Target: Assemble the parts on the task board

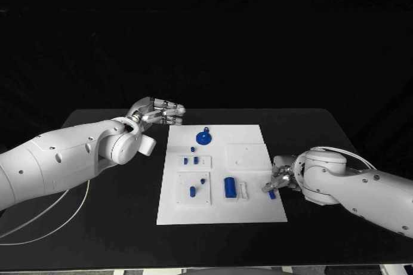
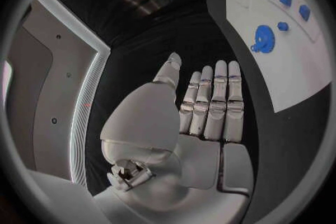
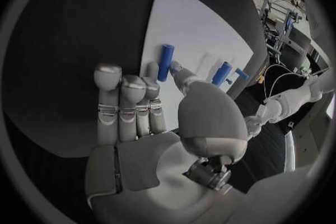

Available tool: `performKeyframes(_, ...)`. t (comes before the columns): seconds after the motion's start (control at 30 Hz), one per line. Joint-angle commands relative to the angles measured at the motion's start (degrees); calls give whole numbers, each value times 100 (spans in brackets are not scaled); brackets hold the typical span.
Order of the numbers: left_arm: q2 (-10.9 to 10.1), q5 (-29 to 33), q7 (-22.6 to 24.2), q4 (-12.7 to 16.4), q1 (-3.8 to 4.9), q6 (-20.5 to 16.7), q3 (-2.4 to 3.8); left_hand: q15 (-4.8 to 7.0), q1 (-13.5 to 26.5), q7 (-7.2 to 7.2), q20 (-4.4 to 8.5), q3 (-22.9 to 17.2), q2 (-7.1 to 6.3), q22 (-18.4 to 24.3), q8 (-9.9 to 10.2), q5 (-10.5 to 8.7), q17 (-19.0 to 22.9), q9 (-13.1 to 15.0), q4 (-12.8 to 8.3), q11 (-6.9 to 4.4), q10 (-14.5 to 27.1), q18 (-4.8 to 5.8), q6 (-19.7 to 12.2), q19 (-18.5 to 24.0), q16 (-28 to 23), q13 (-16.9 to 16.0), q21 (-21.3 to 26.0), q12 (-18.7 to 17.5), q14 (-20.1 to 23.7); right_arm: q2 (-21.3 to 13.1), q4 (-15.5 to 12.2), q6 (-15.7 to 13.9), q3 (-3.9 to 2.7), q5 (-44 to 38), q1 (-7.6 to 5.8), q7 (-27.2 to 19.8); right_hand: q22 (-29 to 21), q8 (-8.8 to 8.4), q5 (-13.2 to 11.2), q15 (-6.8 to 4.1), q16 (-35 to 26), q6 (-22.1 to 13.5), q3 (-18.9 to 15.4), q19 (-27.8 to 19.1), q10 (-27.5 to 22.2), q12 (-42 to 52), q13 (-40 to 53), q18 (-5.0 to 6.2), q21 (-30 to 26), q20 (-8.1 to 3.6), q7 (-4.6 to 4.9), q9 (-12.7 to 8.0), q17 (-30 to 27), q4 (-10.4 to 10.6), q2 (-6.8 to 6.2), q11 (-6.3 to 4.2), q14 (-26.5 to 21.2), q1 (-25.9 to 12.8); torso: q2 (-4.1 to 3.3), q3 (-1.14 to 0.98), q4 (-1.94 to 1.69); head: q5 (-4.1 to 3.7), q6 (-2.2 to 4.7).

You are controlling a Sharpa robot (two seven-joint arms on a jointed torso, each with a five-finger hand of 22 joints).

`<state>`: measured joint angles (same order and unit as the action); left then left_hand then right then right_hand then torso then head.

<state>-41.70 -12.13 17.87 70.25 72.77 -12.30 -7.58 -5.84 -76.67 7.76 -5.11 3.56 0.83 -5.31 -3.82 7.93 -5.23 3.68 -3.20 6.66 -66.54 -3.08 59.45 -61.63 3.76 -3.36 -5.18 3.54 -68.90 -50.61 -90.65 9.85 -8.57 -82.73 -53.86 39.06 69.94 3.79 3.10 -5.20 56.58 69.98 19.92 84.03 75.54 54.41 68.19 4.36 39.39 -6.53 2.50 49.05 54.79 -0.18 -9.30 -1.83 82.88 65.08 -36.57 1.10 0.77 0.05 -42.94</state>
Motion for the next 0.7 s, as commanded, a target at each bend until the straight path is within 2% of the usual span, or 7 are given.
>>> performKeyframes(0.03,0,31,6,9,2,96,5,-20,31,22,4,20,8,-9,9,1,1,7,13,14,33,59,-38,2,-9,-5,-30,9,-3,36,47,418,158,-387,157,433,-4,-14,-24,50,-33,-185,-4,272,-51,-27,-4,-62,-37,39,83,-4239,6,-89,-38,19,5,71,-1,2,-2,0,-10)
performKeyframes(0.17,-4,30,-1,8,2,101,5,-20,31,22,4,20,8,-9,9,1,0,7,13,14,33,59,-38,2,-9,-5,-30,9,-3,38,25,407,183,-414,173,437,7,-17,94,65,-33,-256,85,277,-70,-26,-3,-37,-33,66,106,-4327,19,-265,7,35,12,134,-1,4,-3,-9,-12)
performKeyframes(0.27,-4,28,-6,7,2,101,5,-19,32,23,3,23,4,-10,8,-2,-3,8,21,14,34,57,-48,4,-9,-5,-29,9,-4,35,19,327,191,-334,182,441,13,-15,1088,49,-30,-230,267,280,-89,-18,6,-34,-32,52,107,-4377,32,-541,164,16,10,244,-1,5,-5,-12,-11)
performKeyframes(0.33,-4,26,-10,5,2,102,5,-19,32,23,3,23,4,-10,8,-2,-3,8,21,14,34,57,-48,4,-9,-5,-29,9,-4,31,20,257,193,-231,186,443,25,-15,1607,44,-26,-234,432,281,-105,-9,19,-36,-19,45,133,-4409,42,-794,300,12,8,215,-1,3,-6,-9,-15)
performKeyframes(0.5,-6,20,-23,-1,2,102,5,-19,24,26,2,19,11,-11,8,4,-5,8,22,14,35,57,-59,4,-9,-5,-30,9,-3,19,43,145,196,155,191,447,72,-18,2305,47,-8,-307,1199,278,-121,7,35,-16,25,48,192,-4504,68,-1312,470,15,1,-216,0,1,-5,-5,-23)
performKeyframes(0.6,-9,15,-30,-6,2,101,5,-19,24,26,2,19,11,-11,8,4,-5,8,22,14,35,57,-59,4,-9,-5,-30,9,-3,12,72,81,197,379,192,447,90,-15,2653,40,-5,-329,1384,276,-130,3,35,-8,34,43,207,-4508,74,-1395,500,19,-4,-308,0,3,-2,-2,-30)
performKeyframes(0.7,-11,7,-39,-12,2,101,5,-19,17,29,2,15,14,-12,9,9,-6,7,19,13,35,56,-71,4,-9,-5,-31,10,-3,6,114,1,197,612,193,447,119,-16,2802,39,-4,-325,1525,276,-124,11,39,-3,54,42,207,-4507,79,-1450,515,14,-7,-405,0,4,0,0,-30)
